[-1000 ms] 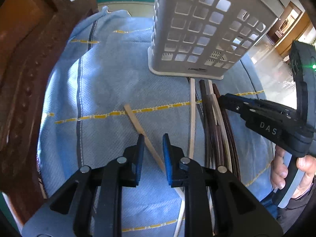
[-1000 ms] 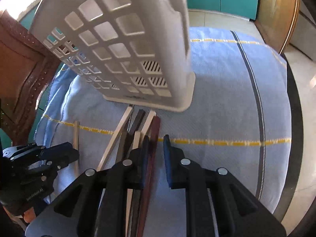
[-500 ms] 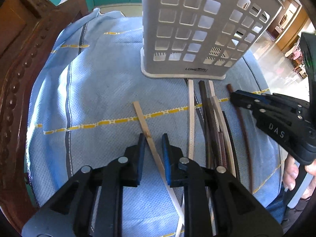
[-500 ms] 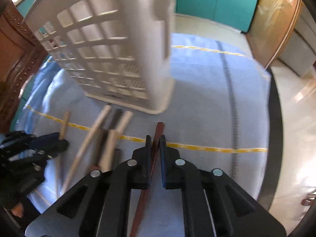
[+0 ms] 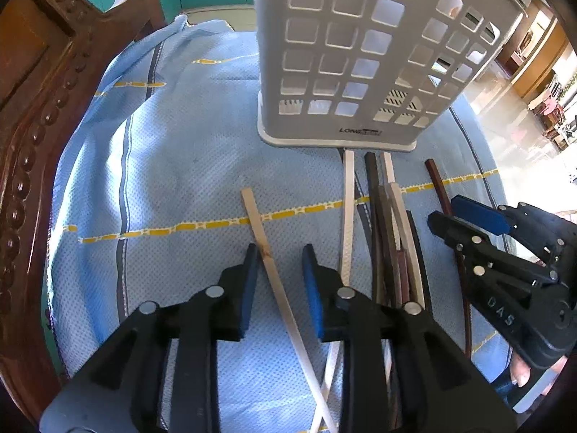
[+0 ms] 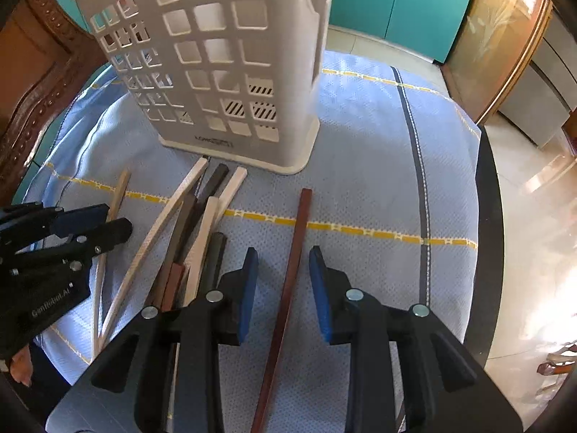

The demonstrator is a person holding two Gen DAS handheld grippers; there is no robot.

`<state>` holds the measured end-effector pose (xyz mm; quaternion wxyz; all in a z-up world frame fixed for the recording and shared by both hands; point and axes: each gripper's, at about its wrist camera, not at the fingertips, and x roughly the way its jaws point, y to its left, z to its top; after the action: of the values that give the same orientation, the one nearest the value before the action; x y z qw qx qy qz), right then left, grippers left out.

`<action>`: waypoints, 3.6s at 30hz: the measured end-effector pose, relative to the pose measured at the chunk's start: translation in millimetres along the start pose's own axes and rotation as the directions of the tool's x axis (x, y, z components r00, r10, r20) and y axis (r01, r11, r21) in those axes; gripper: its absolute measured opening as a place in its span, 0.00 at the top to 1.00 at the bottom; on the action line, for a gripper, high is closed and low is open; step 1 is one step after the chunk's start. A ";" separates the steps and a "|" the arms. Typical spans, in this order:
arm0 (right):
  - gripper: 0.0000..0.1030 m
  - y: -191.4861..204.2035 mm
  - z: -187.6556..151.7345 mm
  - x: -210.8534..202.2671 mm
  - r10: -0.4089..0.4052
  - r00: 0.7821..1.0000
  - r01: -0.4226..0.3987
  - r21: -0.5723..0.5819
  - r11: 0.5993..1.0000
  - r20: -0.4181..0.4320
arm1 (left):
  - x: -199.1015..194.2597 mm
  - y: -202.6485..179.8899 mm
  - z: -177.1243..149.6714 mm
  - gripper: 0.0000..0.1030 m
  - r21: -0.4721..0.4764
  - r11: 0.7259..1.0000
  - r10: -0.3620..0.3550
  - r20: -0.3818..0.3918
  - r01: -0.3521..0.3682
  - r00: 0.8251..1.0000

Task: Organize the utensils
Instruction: 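Grasp a light wooden chopstick with the left tool while the right tool grasps a dark brown chopstick, then lift both held chopsticks and carry them above the white basket, then open both tools to drop the chopsticks into the basket, then withdraw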

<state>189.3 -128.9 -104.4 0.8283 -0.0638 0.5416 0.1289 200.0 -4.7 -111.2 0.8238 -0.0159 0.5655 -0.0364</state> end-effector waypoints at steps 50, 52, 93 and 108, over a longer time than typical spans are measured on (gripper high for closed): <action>0.93 -58.6 81.8 -246.3 -0.047 0.554 -0.267 0.231 0.935 0.831 | -281.2 27.3 64.1 0.93 -0.165 0.957 0.019 0.856 0.237 0.517; 0.93 -54.7 83.8 -228.2 -0.055 0.587 -0.234 0.235 0.943 0.808 | -262.9 17.2 76.0 0.93 -0.165 0.968 0.036 0.834 0.187 0.550; 0.79 14.4 -38.7 -84.2 0.256 0.952 -0.242 -0.101 0.965 0.167 | -190.4 15.1 18.8 0.83 -0.141 0.990 0.097 0.733 0.011 0.673; 0.79 13.8 -47.2 -25.0 0.159 0.987 -0.159 -0.022 0.987 -0.013 | -141.4 16.6 -3.2 0.68 -0.112 0.994 0.077 0.593 -0.012 0.802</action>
<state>134.3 -130.9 -100.3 0.8114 -0.0307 0.5481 0.2007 147.1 22.9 18.1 0.9583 -0.0555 0.2796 0.0190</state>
